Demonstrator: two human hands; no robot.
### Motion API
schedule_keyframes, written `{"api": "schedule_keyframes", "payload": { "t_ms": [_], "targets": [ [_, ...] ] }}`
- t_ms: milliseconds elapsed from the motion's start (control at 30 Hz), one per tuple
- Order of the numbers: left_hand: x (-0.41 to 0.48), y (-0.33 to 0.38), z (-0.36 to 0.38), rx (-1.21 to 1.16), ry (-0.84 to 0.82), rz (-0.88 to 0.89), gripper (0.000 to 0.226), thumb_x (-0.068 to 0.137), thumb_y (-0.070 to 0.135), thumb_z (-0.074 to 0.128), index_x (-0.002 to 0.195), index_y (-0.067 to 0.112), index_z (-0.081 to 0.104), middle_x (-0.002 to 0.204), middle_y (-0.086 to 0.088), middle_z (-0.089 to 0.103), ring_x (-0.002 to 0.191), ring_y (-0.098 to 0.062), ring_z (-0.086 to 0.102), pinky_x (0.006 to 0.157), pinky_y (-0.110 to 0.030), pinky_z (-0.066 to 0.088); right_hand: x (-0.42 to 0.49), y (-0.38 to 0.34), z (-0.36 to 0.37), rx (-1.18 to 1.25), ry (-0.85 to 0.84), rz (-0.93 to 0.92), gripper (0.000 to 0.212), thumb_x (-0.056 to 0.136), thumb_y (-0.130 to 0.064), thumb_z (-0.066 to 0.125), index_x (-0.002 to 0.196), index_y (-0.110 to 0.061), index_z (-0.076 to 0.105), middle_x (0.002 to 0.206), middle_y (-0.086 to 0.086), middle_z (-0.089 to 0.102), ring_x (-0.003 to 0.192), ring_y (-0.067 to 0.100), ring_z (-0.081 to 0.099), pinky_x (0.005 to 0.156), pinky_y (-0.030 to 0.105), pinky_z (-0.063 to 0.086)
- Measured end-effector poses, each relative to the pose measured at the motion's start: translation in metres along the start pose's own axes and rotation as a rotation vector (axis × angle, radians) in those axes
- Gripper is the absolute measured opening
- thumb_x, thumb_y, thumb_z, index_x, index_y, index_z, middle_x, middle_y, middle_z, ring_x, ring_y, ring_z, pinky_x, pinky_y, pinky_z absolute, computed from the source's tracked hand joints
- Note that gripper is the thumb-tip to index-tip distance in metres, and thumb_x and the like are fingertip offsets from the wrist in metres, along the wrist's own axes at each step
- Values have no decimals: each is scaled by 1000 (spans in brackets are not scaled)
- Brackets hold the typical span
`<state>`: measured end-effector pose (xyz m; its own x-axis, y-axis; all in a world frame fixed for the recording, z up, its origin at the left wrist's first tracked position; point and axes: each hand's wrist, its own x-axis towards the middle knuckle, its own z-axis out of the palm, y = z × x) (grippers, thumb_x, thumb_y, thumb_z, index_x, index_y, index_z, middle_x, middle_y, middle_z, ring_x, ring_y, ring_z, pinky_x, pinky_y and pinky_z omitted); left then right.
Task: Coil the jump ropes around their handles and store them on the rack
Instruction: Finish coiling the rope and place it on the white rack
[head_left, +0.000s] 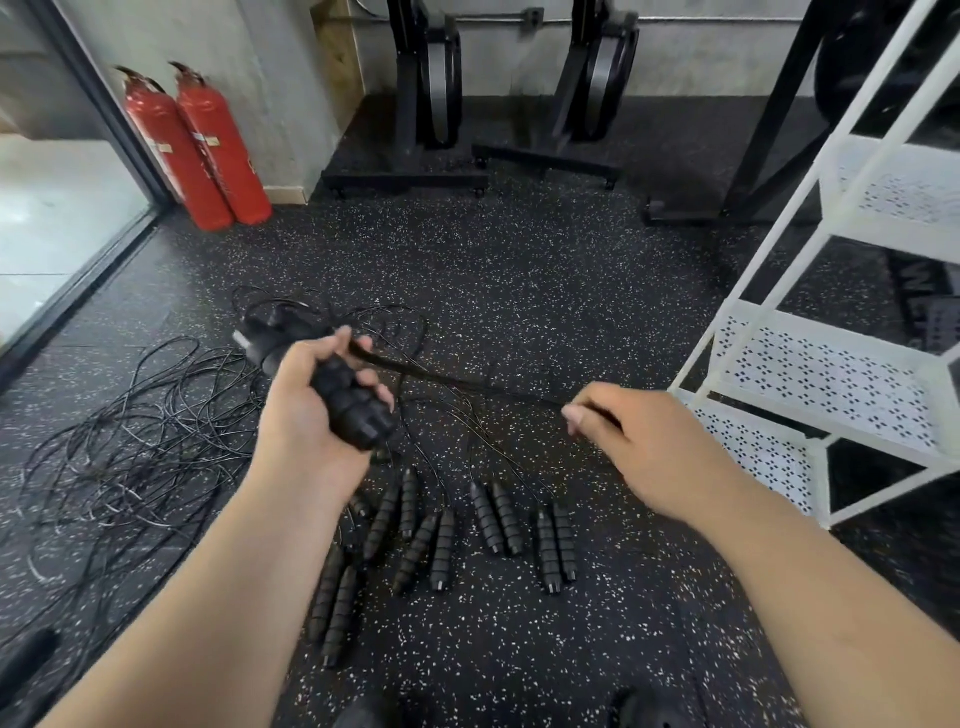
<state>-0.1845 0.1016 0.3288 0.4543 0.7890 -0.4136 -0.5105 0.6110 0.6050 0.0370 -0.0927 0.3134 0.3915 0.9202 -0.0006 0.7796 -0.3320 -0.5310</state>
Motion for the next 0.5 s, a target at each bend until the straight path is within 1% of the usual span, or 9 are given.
{"api": "schedule_keyframes", "payload": {
  "t_ms": [33,100,167,200,300,333,400,467,500],
  "targets": [
    [0,-1,-1,17,-4,-2,38,86,17,71,124,14,67,111,-3,70,66,-12,57,68,-28,51,0,1,0,23,56,-1,28,106,-55,45,93,-38,63,57,-4,59,44,6,44,47,22,36],
    [-5,-13,0,109,-30,-69,52,79,16,76,130,7,68,112,-9,73,68,-14,58,68,-31,53,0,-1,4,109,154,8,29,109,-50,47,90,-35,62,54,-7,55,45,7,43,48,22,36],
    [-17,-34,7,274,-66,-180,59,75,17,76,132,6,68,123,-16,76,68,-16,61,68,-34,54,-1,-10,12,148,171,2,28,110,-46,47,89,-33,61,55,-10,56,46,7,44,48,22,37],
    [-24,-46,11,351,-105,-234,58,75,18,76,132,8,69,123,-16,77,69,-16,61,67,-34,55,-1,-14,17,140,152,-9,28,110,-46,48,90,-32,61,56,-9,57,46,8,46,48,24,37],
    [-44,-74,21,387,-239,-334,56,76,16,79,131,8,72,102,-6,73,66,-16,58,63,-34,54,-2,-22,32,82,107,-27,26,109,-43,50,86,-33,57,58,-5,58,49,12,52,49,32,39],
    [-47,-78,22,349,-249,-342,55,76,16,79,130,8,74,101,-7,69,65,-16,57,62,-33,53,-2,-23,34,81,112,-27,26,109,-41,52,84,-36,55,58,-6,57,50,12,53,49,30,37],
    [-45,-78,23,284,-257,-339,53,77,18,76,129,9,75,112,-13,70,65,-15,56,61,-33,53,-1,-22,32,101,119,-15,25,109,-40,52,84,-37,56,58,-7,58,52,11,54,48,26,35],
    [-39,-72,21,279,-271,-328,48,80,20,74,127,10,75,130,-15,72,65,-14,56,62,-33,53,-1,-20,29,105,118,2,29,110,-44,50,87,-29,61,58,-4,59,54,13,54,49,29,37],
    [-37,-69,20,294,-283,-332,46,81,20,73,126,10,75,132,-14,72,65,-14,56,62,-33,53,-1,-19,29,103,114,9,30,110,-45,50,88,-28,62,58,-4,59,53,13,54,50,29,38]
  ]
}}
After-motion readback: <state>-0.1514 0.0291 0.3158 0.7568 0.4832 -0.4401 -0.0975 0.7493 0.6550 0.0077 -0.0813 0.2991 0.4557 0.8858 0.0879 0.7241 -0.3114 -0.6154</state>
